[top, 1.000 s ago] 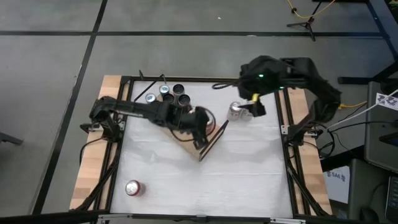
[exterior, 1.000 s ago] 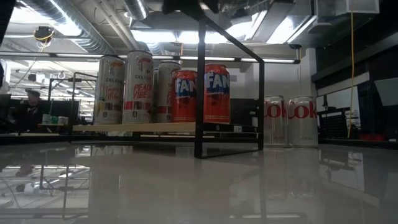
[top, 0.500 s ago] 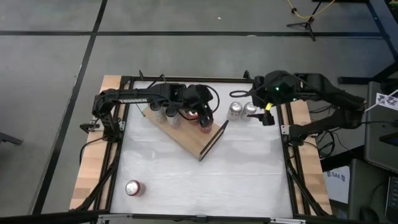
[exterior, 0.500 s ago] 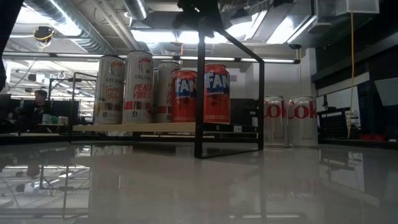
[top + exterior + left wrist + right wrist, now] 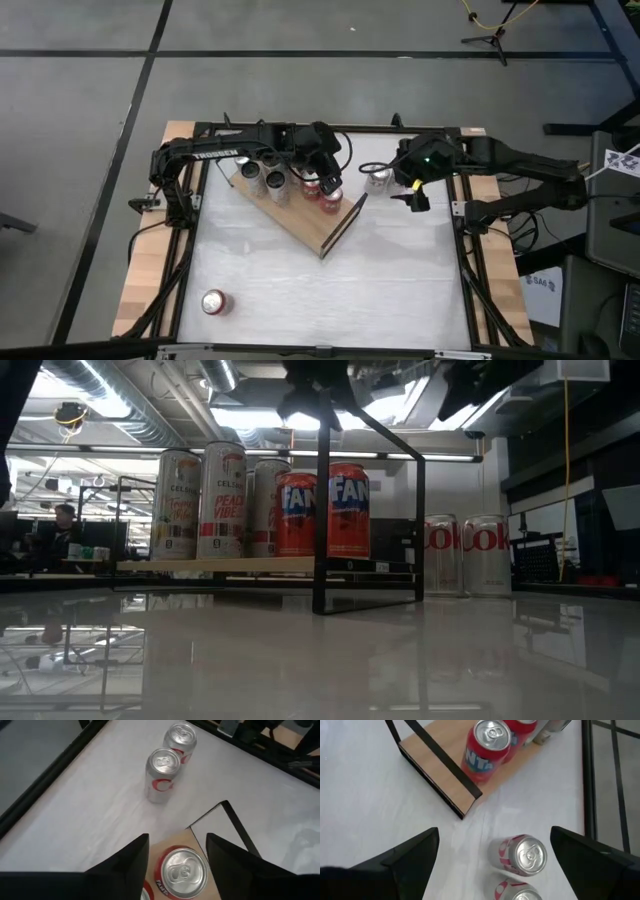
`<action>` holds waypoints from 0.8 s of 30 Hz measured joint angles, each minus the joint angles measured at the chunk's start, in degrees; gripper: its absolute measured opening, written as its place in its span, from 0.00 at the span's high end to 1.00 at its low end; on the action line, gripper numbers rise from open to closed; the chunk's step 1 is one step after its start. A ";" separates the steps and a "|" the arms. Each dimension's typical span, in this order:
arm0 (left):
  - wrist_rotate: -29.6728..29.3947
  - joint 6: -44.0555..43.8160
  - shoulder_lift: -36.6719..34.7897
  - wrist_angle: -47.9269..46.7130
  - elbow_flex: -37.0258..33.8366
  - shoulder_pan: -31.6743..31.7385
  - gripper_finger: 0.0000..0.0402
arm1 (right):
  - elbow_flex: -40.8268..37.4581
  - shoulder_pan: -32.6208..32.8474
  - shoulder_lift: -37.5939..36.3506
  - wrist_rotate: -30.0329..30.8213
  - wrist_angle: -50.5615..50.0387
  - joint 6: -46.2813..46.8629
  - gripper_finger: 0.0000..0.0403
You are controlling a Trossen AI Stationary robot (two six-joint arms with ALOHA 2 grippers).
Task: Place canned beverage on shelf
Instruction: Put the right red soda can aligned with the red soda can on the shelf
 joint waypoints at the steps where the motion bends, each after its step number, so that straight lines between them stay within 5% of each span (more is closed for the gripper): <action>1: 0.56 0.02 0.00 0.00 0.00 0.22 0.52 | -0.16 0.00 0.00 -0.01 0.18 -0.03 0.06; 12: 10.50 11.82 0.46 1.03 -1.24 0.34 0.27 | -0.18 0.00 -0.02 -0.07 4.90 -1.54 0.06; 24: 10.24 29.52 0.46 1.06 -5.99 -0.62 0.07 | -0.18 0.00 -0.02 -0.12 5.52 -1.54 0.06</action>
